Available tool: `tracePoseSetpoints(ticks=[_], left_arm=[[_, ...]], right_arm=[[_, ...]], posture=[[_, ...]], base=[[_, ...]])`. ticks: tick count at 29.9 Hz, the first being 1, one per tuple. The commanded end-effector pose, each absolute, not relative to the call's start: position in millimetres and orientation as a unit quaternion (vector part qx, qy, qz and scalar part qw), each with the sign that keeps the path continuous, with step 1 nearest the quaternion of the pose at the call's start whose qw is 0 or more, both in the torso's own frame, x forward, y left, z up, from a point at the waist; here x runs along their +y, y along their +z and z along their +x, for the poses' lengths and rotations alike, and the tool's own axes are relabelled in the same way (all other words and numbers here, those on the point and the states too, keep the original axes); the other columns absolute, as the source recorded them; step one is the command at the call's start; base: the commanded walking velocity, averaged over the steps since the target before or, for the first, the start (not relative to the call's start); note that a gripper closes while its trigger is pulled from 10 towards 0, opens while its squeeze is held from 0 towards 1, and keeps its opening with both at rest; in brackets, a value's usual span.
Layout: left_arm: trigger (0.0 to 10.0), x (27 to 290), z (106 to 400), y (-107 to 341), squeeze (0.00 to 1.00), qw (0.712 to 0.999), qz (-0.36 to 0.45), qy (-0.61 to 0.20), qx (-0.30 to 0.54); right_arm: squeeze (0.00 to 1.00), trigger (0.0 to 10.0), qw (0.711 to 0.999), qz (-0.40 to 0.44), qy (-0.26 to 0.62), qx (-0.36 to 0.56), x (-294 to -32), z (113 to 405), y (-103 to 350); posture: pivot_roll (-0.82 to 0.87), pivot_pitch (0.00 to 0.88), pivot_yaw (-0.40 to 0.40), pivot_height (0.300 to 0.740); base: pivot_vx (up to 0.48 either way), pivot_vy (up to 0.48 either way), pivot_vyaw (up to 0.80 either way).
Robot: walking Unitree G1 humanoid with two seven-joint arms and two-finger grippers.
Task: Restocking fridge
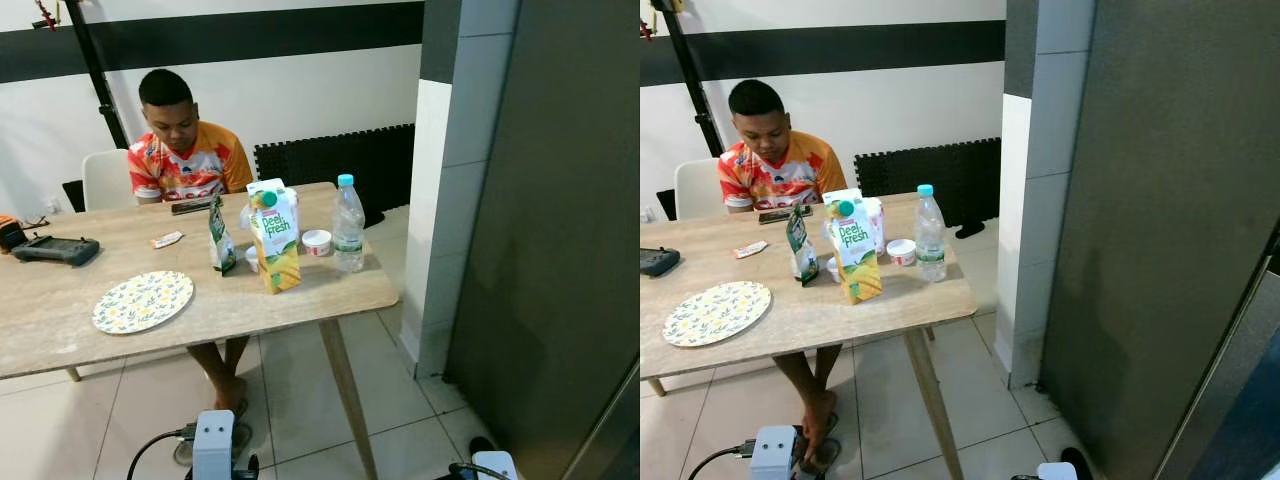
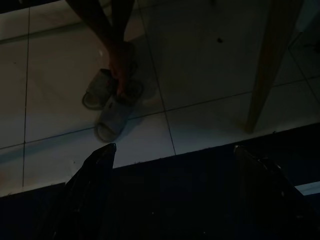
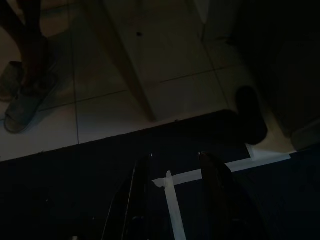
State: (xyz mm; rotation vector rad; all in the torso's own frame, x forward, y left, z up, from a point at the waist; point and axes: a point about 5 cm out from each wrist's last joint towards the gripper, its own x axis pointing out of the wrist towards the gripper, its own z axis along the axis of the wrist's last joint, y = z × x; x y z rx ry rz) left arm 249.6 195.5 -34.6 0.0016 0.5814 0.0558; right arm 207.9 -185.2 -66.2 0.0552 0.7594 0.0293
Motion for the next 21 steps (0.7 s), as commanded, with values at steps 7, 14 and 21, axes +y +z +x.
tracePoseSetpoints(ticks=[7, 14, 21], left_arm=[[10.0, 199.1, 242.1, -39.9, 0.00, 0.953, -0.003, 0.042, 0.299], [10.0, 202.0, 236.0, -43.1, 0.00, 0.952, -0.002, 0.049, 0.301], [10.0, 204.5, 229.9, -45.8, 0.00, 0.952, 0.008, 0.048, 0.303]], right_arm=[[0.00, 10.0, 0.927, 0.018, 0.029, 0.373, -182.9, 210.8, -65.2], [0.00, 10.0, 0.927, 0.009, 0.042, 0.373, -180.3, 214.5, -63.6], [0.00, 10.0, 0.925, 0.007, 0.048, 0.378, -178.0, 213.1, -64.8]], posture=[[-0.05, 0.049, 0.021, 0.740], [-0.03, 0.057, -0.001, 0.740], [-0.02, 0.056, -0.008, 0.740]], base=[[0.000, 0.000, 0.00], [0.000, 0.000, 0.00], [0.000, 0.000, 0.00]])
